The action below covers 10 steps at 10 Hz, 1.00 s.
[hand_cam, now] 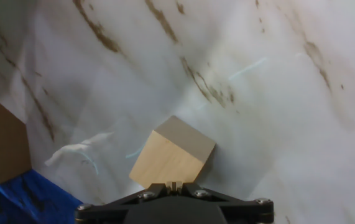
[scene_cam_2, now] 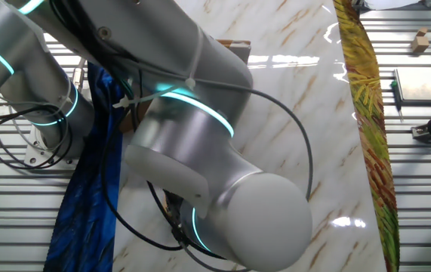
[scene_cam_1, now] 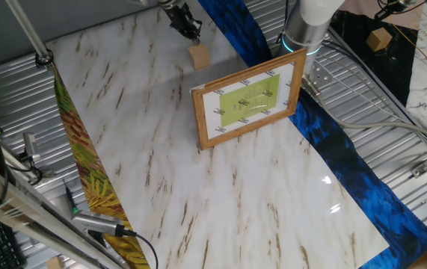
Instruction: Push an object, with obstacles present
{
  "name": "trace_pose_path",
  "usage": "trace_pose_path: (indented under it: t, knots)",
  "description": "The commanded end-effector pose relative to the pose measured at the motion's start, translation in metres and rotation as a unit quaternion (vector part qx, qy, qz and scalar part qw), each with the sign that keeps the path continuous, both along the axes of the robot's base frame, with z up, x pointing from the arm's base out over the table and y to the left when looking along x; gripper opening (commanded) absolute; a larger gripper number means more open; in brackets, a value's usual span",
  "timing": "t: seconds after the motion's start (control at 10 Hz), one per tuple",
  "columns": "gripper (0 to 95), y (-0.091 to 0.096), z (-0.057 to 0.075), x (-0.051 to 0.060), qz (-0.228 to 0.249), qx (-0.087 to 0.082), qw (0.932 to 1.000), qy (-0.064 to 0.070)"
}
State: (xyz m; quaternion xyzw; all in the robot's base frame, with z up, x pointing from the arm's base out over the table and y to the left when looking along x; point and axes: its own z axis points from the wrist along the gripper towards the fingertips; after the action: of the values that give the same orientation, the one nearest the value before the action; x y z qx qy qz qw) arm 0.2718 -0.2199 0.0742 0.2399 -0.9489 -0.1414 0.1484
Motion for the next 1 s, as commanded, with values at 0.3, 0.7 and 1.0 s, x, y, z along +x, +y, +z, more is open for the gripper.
trace_pose_path:
  t: [0.3,0.7,1.0]
  knots:
    - [0.0,0.017,0.001,0.014,-0.021,-0.004,0.9997,0.007]
    - [0.0,0.026,-0.004,0.02,-0.035,-0.007,0.9993,0.009]
    - [0.0,0.028,-0.004,0.021,-0.035,-0.007,0.9993,0.01]
